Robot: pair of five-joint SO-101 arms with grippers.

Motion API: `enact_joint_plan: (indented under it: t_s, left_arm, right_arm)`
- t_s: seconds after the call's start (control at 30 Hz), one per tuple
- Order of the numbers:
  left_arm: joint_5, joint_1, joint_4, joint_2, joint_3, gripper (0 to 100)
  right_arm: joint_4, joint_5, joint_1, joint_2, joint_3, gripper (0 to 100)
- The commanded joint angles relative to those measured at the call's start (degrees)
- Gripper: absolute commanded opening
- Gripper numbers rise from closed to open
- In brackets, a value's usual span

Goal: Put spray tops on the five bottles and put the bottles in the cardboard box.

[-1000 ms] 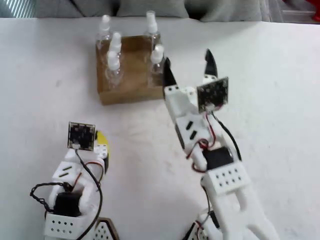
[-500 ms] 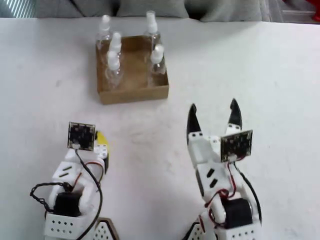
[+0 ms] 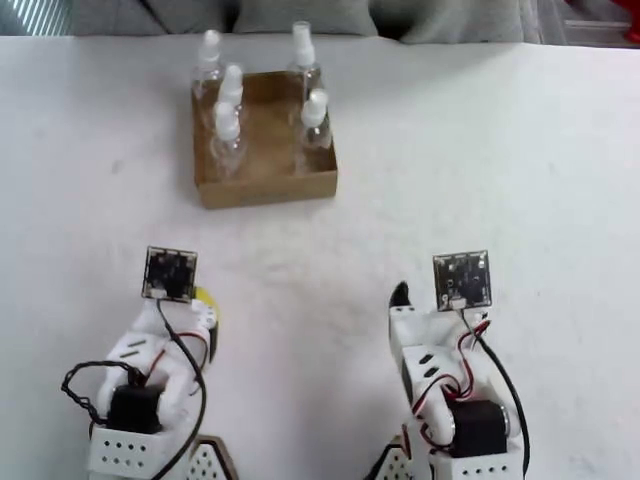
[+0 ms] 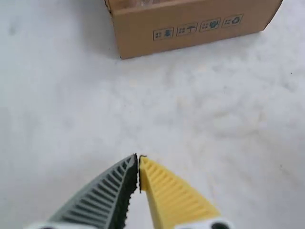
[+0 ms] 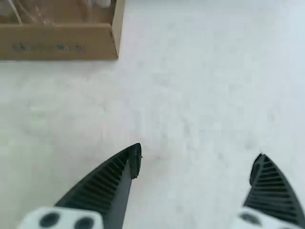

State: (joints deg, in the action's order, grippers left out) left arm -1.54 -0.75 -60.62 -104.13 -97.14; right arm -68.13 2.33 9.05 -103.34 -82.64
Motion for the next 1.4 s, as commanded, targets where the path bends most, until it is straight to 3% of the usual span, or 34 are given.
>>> enact_joint_plan:
  t_s: [0.0,0.1,0.23,0.27,0.37,0.6,0.73,0.9,1.37]
  left_arm:
    - [0.5,-0.2,-0.8,-0.2,0.2,2]
    - [8.2,1.3,-1.6,-0.2,0.2,2]
    - [18.2,3.6,-1.6,-0.2,0.2,2]
    - [19.8,3.8,-1.6,-0.2,0.2,2]
    - [22.6,4.1,-1.6,-0.2,0.2,2]
    - [22.8,4.1,-1.6,-0.2,0.2,2]
    - [22.8,3.9,-2.2,-0.2,0.2,2]
    - [23.1,3.7,-13.6,-0.5,0.2,2]
    - [23.0,3.9,-13.1,-0.5,0.2,2]
  right_arm:
    - [-1.0,-0.5,-0.5,0.5,-2.2,31.8]
    - [-1.1,-0.5,0.8,0.3,-8.2,23.7]
    - [-0.2,-0.5,0.7,0.3,-8.2,1.7]
    - [-0.4,-0.5,0.8,0.3,-8.6,0.9]
    - [-0.1,-0.5,0.3,0.3,-12.2,7.9]
    - [-0.6,-0.5,-2.9,0.3,-14.0,1.3]
    - [-2.1,-0.5,-0.6,0.3,-14.2,1.9]
    - [-4.4,-0.3,-0.8,0.3,-14.2,2.2]
    - [-4.4,-0.3,-0.7,0.2,-14.2,2.1]
